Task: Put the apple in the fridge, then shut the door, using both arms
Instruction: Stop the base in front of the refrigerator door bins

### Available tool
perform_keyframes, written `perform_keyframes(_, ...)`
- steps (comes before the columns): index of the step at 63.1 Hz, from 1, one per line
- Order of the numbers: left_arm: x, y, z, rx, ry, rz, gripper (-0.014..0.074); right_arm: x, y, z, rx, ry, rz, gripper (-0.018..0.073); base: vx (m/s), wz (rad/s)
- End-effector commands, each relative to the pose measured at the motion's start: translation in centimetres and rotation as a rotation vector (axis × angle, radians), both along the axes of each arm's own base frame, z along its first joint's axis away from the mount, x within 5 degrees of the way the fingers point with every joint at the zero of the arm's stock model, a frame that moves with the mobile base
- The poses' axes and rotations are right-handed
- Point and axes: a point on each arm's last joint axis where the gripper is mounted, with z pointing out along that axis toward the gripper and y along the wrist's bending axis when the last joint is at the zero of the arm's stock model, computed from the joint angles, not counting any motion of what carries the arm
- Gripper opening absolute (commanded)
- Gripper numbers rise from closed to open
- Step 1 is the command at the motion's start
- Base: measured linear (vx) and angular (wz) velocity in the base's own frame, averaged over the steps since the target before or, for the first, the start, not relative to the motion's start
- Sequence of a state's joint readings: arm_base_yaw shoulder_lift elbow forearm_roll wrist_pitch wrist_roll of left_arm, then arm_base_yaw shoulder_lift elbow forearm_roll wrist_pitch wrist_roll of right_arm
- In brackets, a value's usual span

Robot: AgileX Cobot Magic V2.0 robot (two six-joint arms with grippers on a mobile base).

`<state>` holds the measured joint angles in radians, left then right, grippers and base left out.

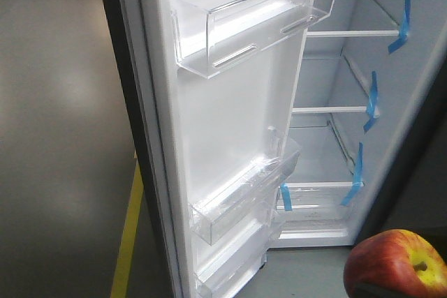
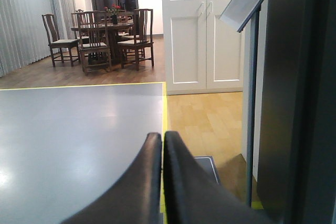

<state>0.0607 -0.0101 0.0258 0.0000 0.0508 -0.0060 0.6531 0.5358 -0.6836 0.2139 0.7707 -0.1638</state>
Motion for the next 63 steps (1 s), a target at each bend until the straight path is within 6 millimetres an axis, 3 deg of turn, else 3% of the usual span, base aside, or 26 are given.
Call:
perform_keyframes(1,-0.07,-0.02,0.03,-0.003,-0.070,-0.003,-0.0006,0.21,0.12,1.48,0.066,-0.076,-0.008,0.0361,0.06,0.00)
perform_keyframes(63,-0.07,-0.02,0.03,-0.003,-0.070,-0.003,-0.0006,0.22,0.12,1.48,0.066,-0.076,-0.008,0.0361,0.05,0.00)
